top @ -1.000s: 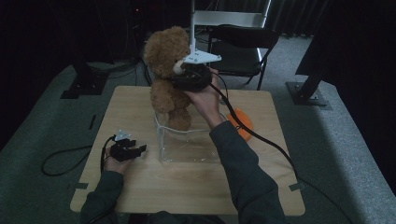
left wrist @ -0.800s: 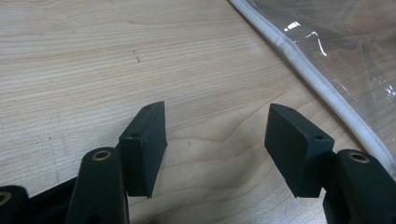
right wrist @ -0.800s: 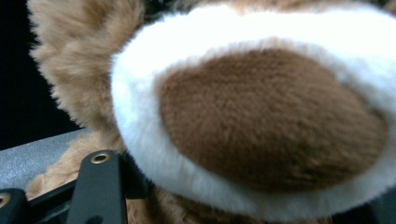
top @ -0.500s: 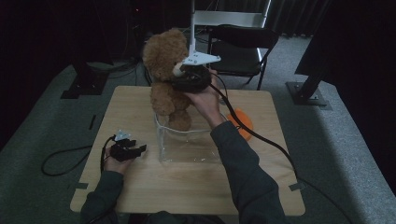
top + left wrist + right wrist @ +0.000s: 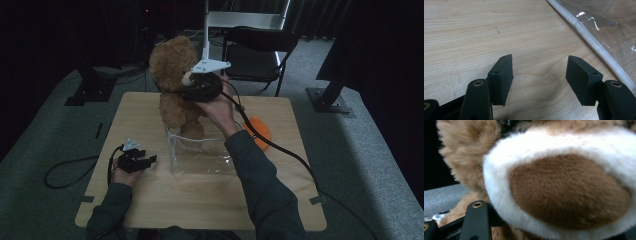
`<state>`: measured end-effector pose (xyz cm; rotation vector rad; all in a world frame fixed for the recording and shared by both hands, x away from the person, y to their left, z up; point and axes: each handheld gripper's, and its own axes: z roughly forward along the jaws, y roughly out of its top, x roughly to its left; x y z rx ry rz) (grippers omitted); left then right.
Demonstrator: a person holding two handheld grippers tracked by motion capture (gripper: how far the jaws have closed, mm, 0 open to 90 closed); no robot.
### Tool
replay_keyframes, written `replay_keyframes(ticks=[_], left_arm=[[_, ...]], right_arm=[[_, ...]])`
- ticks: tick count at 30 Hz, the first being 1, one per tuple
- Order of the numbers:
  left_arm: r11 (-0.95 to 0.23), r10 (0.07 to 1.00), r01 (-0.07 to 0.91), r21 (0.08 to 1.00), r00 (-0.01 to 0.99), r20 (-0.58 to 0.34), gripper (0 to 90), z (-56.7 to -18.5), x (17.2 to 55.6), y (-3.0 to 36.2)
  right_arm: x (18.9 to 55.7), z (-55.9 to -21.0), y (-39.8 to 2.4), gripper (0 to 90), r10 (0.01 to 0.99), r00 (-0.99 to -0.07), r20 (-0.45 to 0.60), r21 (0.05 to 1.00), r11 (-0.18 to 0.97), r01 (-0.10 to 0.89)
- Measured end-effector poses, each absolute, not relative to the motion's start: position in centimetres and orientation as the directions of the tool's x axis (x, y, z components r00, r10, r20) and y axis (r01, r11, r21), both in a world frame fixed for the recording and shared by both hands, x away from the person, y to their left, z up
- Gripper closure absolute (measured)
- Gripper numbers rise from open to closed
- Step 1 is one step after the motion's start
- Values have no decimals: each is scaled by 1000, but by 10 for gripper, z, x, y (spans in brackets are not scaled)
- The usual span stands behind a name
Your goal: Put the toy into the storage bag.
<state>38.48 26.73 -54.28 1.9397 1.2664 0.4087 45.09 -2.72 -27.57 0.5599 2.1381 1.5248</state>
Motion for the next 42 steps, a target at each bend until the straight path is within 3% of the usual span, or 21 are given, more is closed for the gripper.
replay_keyframes(ticks=[10, 42], left_arm=[[-209, 880, 633, 746, 454, -139, 392, -543, 385, 267], [-215, 879, 633, 744, 457, -134, 392, -543, 385, 268]], right_arm=[[461, -292, -41, 359, 577, -813, -77, 949, 292, 117], [467, -304, -35, 359, 576, -813, -84, 935, 327, 135]])
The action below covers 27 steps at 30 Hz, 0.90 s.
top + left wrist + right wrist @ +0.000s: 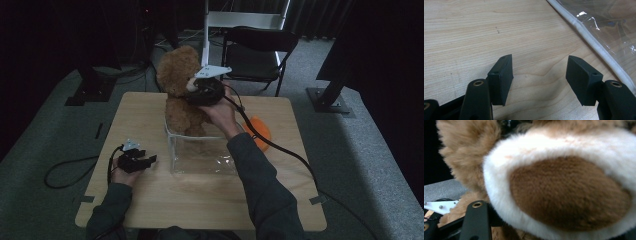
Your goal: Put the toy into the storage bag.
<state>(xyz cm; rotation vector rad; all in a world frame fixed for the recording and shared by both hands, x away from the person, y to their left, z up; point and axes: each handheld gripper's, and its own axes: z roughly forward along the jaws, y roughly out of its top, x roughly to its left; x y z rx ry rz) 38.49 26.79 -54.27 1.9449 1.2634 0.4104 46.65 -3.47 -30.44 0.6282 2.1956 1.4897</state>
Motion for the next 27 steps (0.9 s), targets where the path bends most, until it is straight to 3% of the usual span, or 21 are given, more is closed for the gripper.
replay_keyframes(ticks=[27], left_arm=[[-211, 882, 632, 746, 452, -134, 392, -543, 385, 268]], right_arm=[[474, -321, -35, 359, 569, -819, -74, 920, 355, 164]])
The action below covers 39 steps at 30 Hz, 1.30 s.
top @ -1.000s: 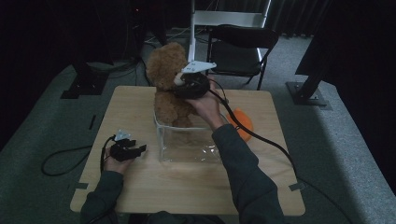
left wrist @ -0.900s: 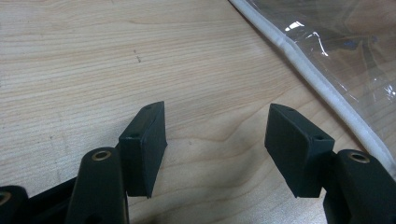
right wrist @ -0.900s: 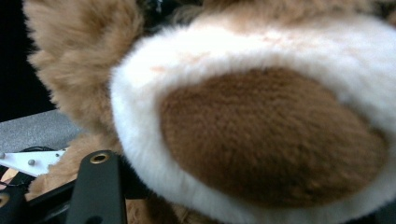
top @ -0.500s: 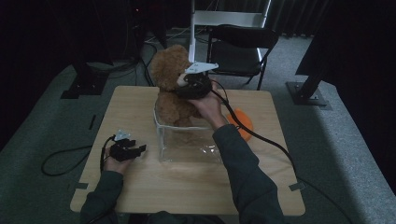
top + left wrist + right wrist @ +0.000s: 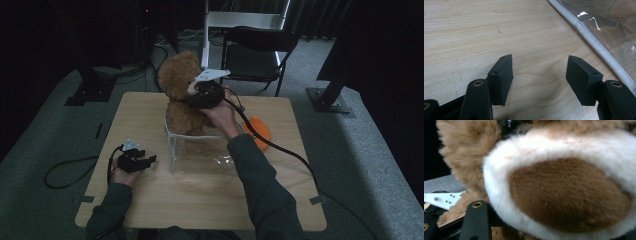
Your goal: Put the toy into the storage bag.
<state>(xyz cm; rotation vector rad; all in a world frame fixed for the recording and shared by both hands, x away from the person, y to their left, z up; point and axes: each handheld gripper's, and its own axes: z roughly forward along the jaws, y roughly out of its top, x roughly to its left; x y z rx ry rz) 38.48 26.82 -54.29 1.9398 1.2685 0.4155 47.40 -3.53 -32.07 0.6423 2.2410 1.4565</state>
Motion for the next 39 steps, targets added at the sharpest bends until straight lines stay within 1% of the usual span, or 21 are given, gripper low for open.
replay_keyframes(ticks=[10, 14, 22, 32, 39], left_arm=[[-217, 883, 631, 745, 452, -126, 394, -543, 385, 268], [-219, 883, 630, 745, 452, -123, 395, -543, 385, 268], [-218, 884, 630, 745, 452, -124, 396, -543, 385, 268], [-219, 883, 630, 745, 452, -123, 395, -543, 385, 268], [-219, 883, 630, 745, 452, -123, 395, -543, 385, 268]], right_arm=[[470, -327, -29, 356, 534, -842, -73, 910, 380, 162], [470, -329, -27, 354, 519, -854, -49, 907, 381, 180], [469, -332, -24, 350, 490, -871, -33, 900, 394, 188], [472, -337, -21, 337, 468, -883, -30, 874, 441, 204], [474, -338, -21, 283, 483, -875, -25, 864, 451, 224]])
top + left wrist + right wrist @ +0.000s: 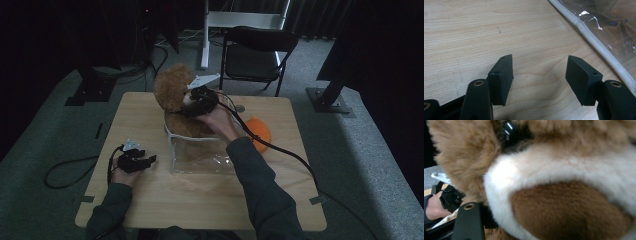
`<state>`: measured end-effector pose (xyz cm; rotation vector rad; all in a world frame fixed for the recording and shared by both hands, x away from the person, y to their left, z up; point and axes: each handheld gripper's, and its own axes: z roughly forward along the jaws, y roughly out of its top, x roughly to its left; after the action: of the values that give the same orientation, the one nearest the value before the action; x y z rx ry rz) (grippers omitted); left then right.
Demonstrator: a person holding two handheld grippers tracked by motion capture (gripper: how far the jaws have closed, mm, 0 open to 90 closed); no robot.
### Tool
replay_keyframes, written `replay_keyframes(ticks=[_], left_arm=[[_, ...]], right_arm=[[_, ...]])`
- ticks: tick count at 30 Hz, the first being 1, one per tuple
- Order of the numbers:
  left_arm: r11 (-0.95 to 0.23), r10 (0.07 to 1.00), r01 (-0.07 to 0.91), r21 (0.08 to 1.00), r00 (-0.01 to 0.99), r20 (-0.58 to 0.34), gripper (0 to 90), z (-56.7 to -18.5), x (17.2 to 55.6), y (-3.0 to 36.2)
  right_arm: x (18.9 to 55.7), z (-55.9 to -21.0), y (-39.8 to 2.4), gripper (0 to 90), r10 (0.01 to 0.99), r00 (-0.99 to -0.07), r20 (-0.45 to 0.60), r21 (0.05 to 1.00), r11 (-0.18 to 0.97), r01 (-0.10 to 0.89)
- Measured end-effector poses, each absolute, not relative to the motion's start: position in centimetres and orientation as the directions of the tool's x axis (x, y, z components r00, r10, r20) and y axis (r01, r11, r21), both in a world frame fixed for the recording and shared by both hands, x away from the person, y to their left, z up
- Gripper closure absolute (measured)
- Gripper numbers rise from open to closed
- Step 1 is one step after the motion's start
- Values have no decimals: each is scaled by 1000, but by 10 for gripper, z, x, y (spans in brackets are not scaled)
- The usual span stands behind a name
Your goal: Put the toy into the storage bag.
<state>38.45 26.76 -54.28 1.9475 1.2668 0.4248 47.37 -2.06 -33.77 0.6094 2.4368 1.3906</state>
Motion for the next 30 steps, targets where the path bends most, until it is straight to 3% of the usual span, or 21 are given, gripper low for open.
replay_keyframes(ticks=[19, 30], left_arm=[[-219, 884, 630, 746, 452, -122, 394, -543, 384, 267], [-219, 884, 630, 745, 451, -122, 393, -543, 384, 267]], right_arm=[[475, -338, -20, 135, 522, -852, -34, 867, 440, 234], [474, -338, -21, 122, 509, -860, -17, 874, 426, 234]])
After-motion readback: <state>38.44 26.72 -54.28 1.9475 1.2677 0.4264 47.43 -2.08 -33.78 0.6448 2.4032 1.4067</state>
